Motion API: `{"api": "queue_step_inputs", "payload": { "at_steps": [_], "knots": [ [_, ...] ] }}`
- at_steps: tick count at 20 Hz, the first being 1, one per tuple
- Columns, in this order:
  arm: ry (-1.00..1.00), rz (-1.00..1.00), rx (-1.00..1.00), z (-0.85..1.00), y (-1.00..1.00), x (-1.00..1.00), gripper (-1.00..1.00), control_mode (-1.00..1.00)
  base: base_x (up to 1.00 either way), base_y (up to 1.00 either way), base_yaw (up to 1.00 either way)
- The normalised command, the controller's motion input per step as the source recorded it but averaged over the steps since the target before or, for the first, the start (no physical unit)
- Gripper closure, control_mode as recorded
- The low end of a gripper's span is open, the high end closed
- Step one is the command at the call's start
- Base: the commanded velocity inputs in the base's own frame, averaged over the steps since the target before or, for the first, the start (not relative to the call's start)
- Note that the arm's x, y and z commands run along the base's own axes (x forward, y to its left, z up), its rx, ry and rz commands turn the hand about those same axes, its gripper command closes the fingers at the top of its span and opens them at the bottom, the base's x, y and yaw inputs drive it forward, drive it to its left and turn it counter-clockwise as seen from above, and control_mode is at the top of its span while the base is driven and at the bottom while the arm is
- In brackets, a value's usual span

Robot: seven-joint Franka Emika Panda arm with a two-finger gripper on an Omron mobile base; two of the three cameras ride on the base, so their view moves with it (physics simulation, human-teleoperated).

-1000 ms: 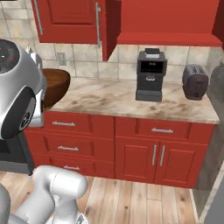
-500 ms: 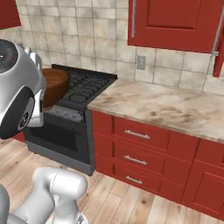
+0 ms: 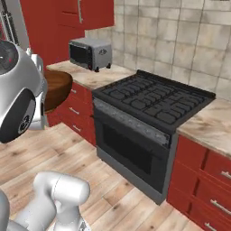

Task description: Move the bowls from the cabinet to the plates on the dining table.

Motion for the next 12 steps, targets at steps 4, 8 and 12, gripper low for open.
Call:
{"api": "queue_step_inputs", "payload": {
  "at_steps": [4, 8, 12],
  "knots": [
    [0.0, 0.0, 0.0, 0.0, 0.0, 0.0, 1.0, 1.0, 0.0, 1.0, 0.61],
    [0.0, 0.0, 0.0, 0.0, 0.0, 0.0, 1.0, 1.0, 0.0, 0.99, 0.65],
    [0.0, 0.0, 0.0, 0.0, 0.0, 0.0, 1.0, 1.0, 0.01, 0.76, 0.68]
  ]
}}
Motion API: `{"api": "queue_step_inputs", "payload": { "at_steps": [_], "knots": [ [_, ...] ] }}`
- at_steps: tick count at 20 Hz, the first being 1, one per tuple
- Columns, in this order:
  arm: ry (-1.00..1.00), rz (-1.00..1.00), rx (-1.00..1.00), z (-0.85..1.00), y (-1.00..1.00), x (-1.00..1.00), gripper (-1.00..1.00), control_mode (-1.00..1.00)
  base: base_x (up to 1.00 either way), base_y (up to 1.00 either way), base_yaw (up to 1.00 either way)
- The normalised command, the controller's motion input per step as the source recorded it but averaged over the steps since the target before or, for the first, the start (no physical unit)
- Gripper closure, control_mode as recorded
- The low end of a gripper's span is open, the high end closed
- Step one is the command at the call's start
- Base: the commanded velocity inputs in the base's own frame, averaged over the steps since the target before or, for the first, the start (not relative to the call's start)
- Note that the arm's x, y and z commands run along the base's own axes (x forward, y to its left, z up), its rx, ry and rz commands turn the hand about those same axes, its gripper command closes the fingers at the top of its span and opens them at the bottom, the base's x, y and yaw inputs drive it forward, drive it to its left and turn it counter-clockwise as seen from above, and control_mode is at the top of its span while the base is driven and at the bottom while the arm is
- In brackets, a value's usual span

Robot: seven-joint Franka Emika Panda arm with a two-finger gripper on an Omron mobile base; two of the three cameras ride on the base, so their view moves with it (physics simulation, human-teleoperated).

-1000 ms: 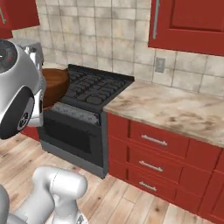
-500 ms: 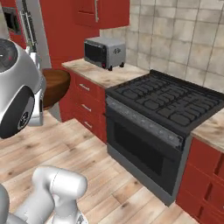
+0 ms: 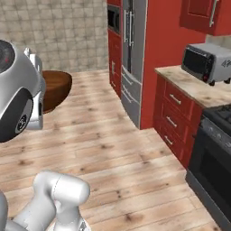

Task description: Move the bowls from the cabinet to the plates on the dining table.

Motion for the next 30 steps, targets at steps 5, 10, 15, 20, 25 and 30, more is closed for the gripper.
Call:
{"api": "queue_step_inputs", "payload": {
  "at_steps": [5, 10, 15, 20, 25, 30],
  "knots": [
    [0.0, 0.0, 0.0, 0.0, 0.0, 0.0, 1.0, 1.0, 0.38, 0.19, 0.73],
    [0.0, 0.0, 0.0, 0.0, 0.0, 0.0, 1.0, 1.0, 0.35, 0.12, 0.61],
    [0.0, 0.0, 0.0, 0.0, 0.0, 0.0, 1.0, 1.0, 0.75, 0.0, 0.26],
    [0.0, 0.0, 0.0, 0.0, 0.0, 0.0, 1.0, 1.0, 1.0, -0.13, 0.07],
    [0.0, 0.0, 0.0, 0.0, 0.0, 0.0, 1.0, 1.0, 1.0, -0.49, 0.0],
    [0.0, 0.0, 0.0, 0.0, 0.0, 0.0, 1.0, 1.0, 1.0, -0.41, 0.0]
  ]
}}
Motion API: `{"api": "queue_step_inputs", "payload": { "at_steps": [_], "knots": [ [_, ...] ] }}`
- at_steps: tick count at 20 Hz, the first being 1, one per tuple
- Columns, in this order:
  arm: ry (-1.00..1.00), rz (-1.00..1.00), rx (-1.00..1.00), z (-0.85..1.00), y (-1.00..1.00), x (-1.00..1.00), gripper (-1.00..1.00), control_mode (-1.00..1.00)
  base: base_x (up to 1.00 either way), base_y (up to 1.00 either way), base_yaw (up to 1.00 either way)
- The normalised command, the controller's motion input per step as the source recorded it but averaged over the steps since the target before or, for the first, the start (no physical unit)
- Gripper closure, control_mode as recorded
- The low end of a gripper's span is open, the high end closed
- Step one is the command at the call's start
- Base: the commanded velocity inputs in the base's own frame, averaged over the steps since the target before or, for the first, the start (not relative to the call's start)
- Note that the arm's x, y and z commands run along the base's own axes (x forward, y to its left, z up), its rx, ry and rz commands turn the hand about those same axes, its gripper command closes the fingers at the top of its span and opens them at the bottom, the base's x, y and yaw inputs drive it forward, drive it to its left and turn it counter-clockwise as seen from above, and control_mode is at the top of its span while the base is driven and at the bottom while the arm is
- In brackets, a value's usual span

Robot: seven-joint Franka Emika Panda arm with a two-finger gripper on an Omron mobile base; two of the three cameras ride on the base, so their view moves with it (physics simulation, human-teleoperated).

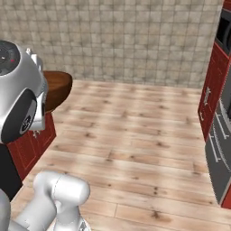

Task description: Move the bowls from the cabinet to the plates on the dining table.

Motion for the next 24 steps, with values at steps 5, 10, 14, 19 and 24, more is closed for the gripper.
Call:
{"api": "queue_step_inputs", "payload": {
  "at_steps": [5, 10, 14, 19, 24],
  "knots": [
    [0.0, 0.0, 0.0, 0.0, 0.0, 0.0, 1.0, 1.0, 1.0, -0.27, 0.0],
    [0.0, 0.0, 0.0, 0.0, 0.0, 0.0, 1.0, 1.0, 1.0, -0.07, 0.0],
    [0.0, 0.0, 0.0, 0.0, 0.0, 0.0, 1.0, 1.0, 1.0, 0.0, 0.02],
    [0.0, 0.0, 0.0, 0.0, 0.0, 0.0, 1.0, 1.0, 1.0, 0.0, 0.03],
    [0.0, 0.0, 0.0, 0.0, 0.0, 0.0, 1.0, 1.0, 1.0, 0.0, 0.04]
  ]
}}
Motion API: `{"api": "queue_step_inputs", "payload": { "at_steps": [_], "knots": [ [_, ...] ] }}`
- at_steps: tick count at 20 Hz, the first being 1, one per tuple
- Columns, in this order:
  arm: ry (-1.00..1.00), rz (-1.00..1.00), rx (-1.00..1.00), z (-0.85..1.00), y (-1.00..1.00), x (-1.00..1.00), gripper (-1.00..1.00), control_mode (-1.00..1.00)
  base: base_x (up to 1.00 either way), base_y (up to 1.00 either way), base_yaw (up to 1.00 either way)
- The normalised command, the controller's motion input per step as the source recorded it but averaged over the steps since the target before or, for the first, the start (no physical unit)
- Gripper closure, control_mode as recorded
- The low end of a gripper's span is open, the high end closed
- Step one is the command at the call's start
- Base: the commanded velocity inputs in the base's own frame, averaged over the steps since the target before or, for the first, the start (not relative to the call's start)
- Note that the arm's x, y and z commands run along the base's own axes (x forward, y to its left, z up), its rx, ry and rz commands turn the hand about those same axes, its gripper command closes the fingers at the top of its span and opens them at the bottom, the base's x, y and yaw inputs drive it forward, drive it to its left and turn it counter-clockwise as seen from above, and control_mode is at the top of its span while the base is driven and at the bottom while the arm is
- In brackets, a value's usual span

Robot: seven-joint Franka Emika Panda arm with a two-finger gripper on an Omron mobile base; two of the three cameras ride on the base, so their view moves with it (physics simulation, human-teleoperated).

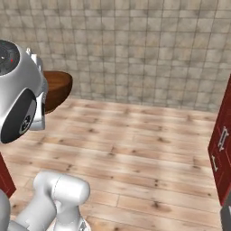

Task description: Move the bowls from the cabinet to the plates on the dining table.

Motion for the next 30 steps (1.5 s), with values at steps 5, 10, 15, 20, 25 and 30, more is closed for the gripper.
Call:
{"api": "queue_step_inputs", "payload": {
  "at_steps": [5, 10, 15, 20, 25, 30],
  "knots": [
    [0.0, 0.0, 0.0, 0.0, 0.0, 0.0, 1.0, 1.0, 1.0, 0.0, 0.08],
    [0.0, 0.0, 0.0, 0.0, 0.0, 0.0, 1.0, 1.0, 1.0, 0.0, 0.13],
    [0.0, 0.0, 0.0, 0.0, 0.0, 0.0, 1.0, 1.0, 1.0, 0.0, 0.13],
    [0.0, 0.0, 0.0, 0.0, 0.0, 0.0, 1.0, 1.0, 0.64, 0.29, 0.37],
    [0.0, 0.0, 0.0, 0.0, 0.0, 0.0, 1.0, 1.0, 0.45, 0.32, 0.5],
    [0.0, 0.0, 0.0, 0.0, 0.0, 0.0, 1.0, 1.0, 0.37, 0.23, 0.6]
  ]
}}
